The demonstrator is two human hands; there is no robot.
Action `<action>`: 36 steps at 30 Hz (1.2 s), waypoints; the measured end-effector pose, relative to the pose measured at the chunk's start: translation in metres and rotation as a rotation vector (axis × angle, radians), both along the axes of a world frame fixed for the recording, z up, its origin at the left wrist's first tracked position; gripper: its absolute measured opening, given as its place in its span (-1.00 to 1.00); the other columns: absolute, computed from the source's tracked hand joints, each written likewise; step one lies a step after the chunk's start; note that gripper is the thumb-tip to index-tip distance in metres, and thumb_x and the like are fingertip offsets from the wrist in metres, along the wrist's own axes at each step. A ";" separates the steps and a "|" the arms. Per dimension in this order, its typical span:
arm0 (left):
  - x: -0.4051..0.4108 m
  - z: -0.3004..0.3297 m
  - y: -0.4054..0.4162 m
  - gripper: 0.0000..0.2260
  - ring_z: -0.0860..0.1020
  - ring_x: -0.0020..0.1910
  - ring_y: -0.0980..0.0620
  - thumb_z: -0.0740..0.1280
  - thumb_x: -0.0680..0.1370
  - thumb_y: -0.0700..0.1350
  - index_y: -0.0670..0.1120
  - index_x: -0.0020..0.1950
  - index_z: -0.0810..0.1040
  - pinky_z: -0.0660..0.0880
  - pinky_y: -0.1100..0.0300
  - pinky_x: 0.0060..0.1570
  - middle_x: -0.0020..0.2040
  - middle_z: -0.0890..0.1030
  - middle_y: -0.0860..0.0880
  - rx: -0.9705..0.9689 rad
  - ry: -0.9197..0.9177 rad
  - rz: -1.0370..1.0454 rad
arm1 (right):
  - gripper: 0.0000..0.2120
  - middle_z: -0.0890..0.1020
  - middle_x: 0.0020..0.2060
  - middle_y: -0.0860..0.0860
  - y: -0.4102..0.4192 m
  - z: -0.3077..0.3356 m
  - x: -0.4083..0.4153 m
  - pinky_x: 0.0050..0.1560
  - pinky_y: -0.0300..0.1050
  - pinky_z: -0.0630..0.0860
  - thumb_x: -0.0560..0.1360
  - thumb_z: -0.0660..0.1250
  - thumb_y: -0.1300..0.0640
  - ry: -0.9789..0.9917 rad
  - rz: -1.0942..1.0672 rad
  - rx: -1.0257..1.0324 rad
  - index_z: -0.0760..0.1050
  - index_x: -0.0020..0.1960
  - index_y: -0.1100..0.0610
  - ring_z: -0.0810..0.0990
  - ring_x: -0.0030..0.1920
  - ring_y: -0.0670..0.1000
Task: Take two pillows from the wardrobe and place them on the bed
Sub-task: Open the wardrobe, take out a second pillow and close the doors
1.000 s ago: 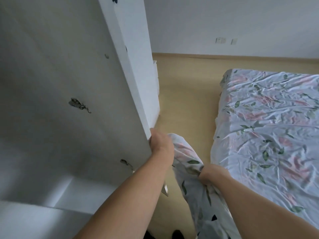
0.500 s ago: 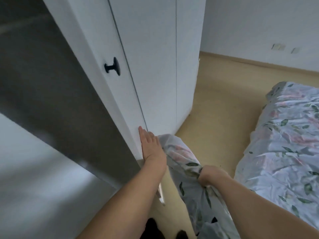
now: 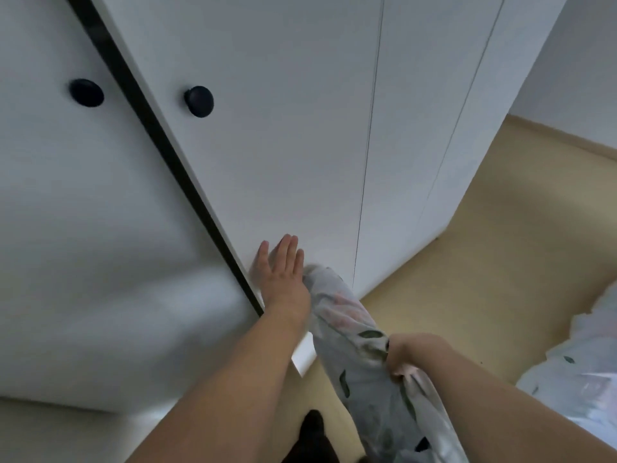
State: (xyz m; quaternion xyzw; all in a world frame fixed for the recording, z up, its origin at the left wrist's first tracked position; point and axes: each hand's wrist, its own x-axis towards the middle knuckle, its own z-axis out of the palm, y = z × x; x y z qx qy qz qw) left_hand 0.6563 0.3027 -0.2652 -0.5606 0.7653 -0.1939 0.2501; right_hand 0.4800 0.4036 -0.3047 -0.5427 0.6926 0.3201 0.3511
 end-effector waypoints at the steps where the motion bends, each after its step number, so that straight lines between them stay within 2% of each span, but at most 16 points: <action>1: 0.005 0.000 -0.004 -0.38 -0.46 0.47 -0.15 -0.04 0.59 -0.09 -0.13 0.53 -0.35 -0.64 -0.41 0.02 0.51 -0.45 -0.15 0.008 0.004 -0.014 | -0.52 0.53 0.27 0.13 -0.005 -0.001 0.005 0.18 -0.08 0.45 0.50 0.36 0.06 -0.010 0.031 0.009 0.40 0.36 0.22 0.54 0.20 0.12; 7: 0.025 -0.005 -0.026 -0.42 -0.46 0.47 -0.14 -0.11 0.61 -0.07 -0.13 0.54 -0.34 -0.58 -0.41 0.11 0.51 -0.45 -0.13 0.004 -0.011 -0.068 | -0.57 0.56 0.23 0.16 -0.033 -0.002 0.028 0.12 -0.06 0.48 0.50 0.34 0.13 -0.036 0.126 0.053 0.42 0.33 0.24 0.58 0.12 0.13; 11: 0.040 -0.004 -0.046 -0.41 -0.46 0.47 -0.11 -0.09 0.63 0.02 -0.10 0.54 -0.34 -0.60 -0.40 0.09 0.51 -0.45 -0.10 0.013 0.028 -0.092 | -0.53 0.54 0.26 0.15 -0.050 -0.002 0.038 0.17 -0.05 0.46 0.48 0.38 0.14 -0.027 0.159 0.049 0.41 0.35 0.22 0.54 0.21 0.16; 15: 0.051 -0.007 -0.065 -0.37 -0.48 0.46 -0.08 -0.08 0.62 0.12 -0.09 0.52 -0.36 -0.59 -0.40 0.11 0.51 -0.46 -0.08 0.011 0.061 -0.105 | -0.53 0.54 0.25 0.14 -0.072 -0.002 0.044 0.17 -0.04 0.46 0.47 0.38 0.19 -0.027 0.142 0.034 0.40 0.36 0.21 0.54 0.21 0.15; 21: 0.065 -0.019 -0.089 -0.30 -0.60 0.37 -0.09 -0.10 0.60 0.23 -0.10 0.48 -0.45 -0.57 -0.40 0.15 0.43 -0.57 -0.08 0.005 0.130 -0.137 | -0.56 0.57 0.21 0.15 -0.094 -0.007 0.046 0.21 -0.01 0.49 0.46 0.37 0.25 -0.044 0.122 0.009 0.43 0.33 0.21 0.55 0.19 0.18; 25: 0.068 -0.031 -0.094 -0.30 -0.66 0.31 -0.11 -0.10 0.61 0.23 -0.10 0.46 -0.47 -0.58 -0.41 0.14 0.36 -0.65 -0.10 -0.028 0.191 -0.163 | -0.58 0.58 0.19 0.15 -0.104 -0.009 0.043 0.20 0.00 0.50 0.46 0.34 0.26 -0.054 0.119 -0.008 0.45 0.31 0.20 0.56 0.17 0.18; 28: 0.067 -0.036 -0.094 -0.35 -0.61 0.37 -0.10 -0.08 0.61 0.15 -0.06 0.52 -0.38 -0.58 -0.41 0.15 0.41 -0.60 -0.08 -0.002 0.260 -0.180 | -0.58 0.58 0.19 0.13 -0.110 -0.010 0.041 0.19 -0.04 0.49 0.46 0.32 0.27 -0.074 0.101 -0.014 0.45 0.32 0.18 0.55 0.18 0.16; 33: 0.047 -0.036 -0.092 -0.36 -0.32 0.53 -0.12 -0.10 0.57 0.23 0.04 0.57 -0.24 -0.51 -0.47 0.17 0.57 -0.25 -0.10 0.097 0.554 -0.287 | -0.61 0.58 0.17 0.12 -0.113 -0.008 0.030 0.12 -0.05 0.49 0.47 0.26 0.30 -0.086 0.021 -0.045 0.45 0.29 0.15 0.56 0.15 0.15; 36: 0.028 -0.043 -0.095 -0.34 -0.22 0.56 -0.11 -0.15 0.58 0.29 0.04 0.56 -0.32 -0.30 -0.42 0.37 0.58 -0.25 -0.10 0.239 0.616 -0.495 | -0.63 0.60 0.16 0.10 -0.108 -0.008 0.009 0.17 -0.01 0.52 0.46 0.24 0.29 -0.093 -0.040 -0.089 0.50 0.25 0.12 0.57 0.14 0.14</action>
